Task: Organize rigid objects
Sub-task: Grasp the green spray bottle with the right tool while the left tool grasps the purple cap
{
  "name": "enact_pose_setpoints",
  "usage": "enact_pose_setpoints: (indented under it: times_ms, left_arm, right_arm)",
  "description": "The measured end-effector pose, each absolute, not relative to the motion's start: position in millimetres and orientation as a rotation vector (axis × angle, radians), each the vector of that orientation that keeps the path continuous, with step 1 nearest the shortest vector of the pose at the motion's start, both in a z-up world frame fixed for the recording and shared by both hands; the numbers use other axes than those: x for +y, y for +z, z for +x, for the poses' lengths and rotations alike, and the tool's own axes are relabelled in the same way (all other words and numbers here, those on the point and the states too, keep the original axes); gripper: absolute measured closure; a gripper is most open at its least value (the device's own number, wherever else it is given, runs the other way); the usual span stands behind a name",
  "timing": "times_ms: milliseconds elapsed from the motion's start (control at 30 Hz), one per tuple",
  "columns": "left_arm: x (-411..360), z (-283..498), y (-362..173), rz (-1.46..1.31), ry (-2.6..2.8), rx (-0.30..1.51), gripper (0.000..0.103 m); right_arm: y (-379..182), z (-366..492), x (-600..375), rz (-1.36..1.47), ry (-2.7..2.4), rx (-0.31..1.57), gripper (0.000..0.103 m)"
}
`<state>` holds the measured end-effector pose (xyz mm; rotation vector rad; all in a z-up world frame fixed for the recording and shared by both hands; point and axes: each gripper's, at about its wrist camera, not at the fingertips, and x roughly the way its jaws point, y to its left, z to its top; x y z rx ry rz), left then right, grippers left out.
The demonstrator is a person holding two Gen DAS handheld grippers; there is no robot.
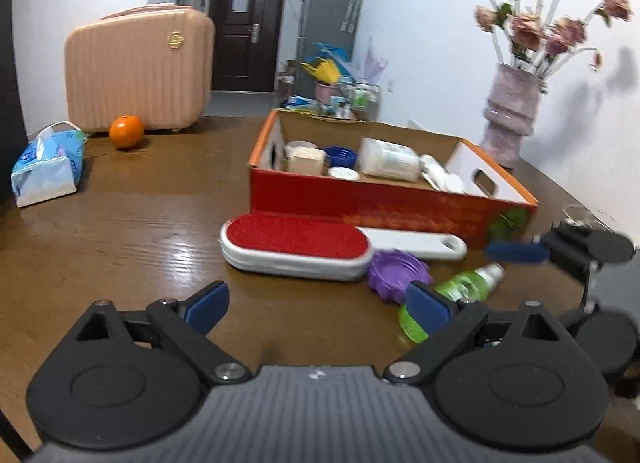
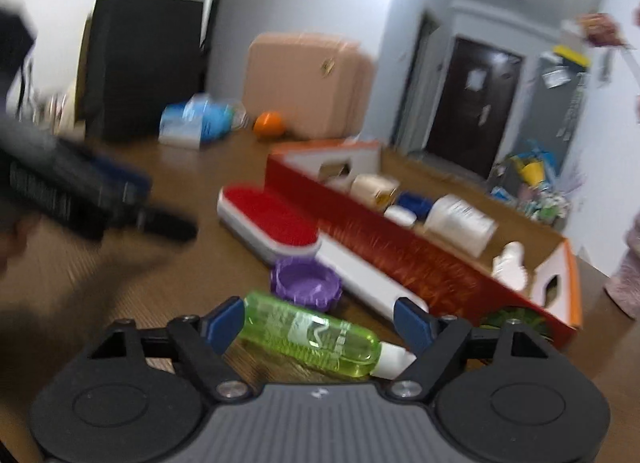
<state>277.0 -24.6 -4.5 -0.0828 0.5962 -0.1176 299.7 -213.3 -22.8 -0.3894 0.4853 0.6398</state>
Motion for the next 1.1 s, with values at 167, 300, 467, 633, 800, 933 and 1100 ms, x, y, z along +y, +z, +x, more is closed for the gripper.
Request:
enact_pose_setpoints:
  times_ms: [167,300,467,633,800,933,1100]
  left_arm:
    - [-25.1,299.5,-7.6,-0.097,-0.113,0.62,0.006]
    - [-37.6,310.3,-9.8,-0.068,-0.145,0.619,0.007]
    - [-69.8,322.5,-19.1,-0.034,-0.233,0.645,0.01]
    - [-104.1,334.4,-29.5,0.02,-0.301,0.675,0.03]
    - [-118.6,347.1,-41.2,0.034,-0.277,0.706,0.042]
    - [-119.4,349.9,-45.2,0.032,-0.268,0.706,0.048]
    - [-120.0,347.9,-45.1,0.049,-0.284,0.696,0.048]
  right_arm:
    - [-33.0,319.4,-209.2,-0.417,0.744,0.538,0.035]
    - [-32.6,313.7,-224.9,-0.406,0.767,0.539,0.05]
    - [-31.6,307.7,-265.4,-0.322,0.652,0.574,0.07]
    - [-33.2,292.1,-288.5,-0.304,0.425,0.629,0.073]
    - [-39.0,293.1,-299.7,-0.123,0.285,0.659,0.073]
    - [-43.9,301.7,-303.3,-0.039,0.244,0.66,0.073]
    - [-44.9,301.0,-298.0,-0.034,0.216,0.654,0.073]
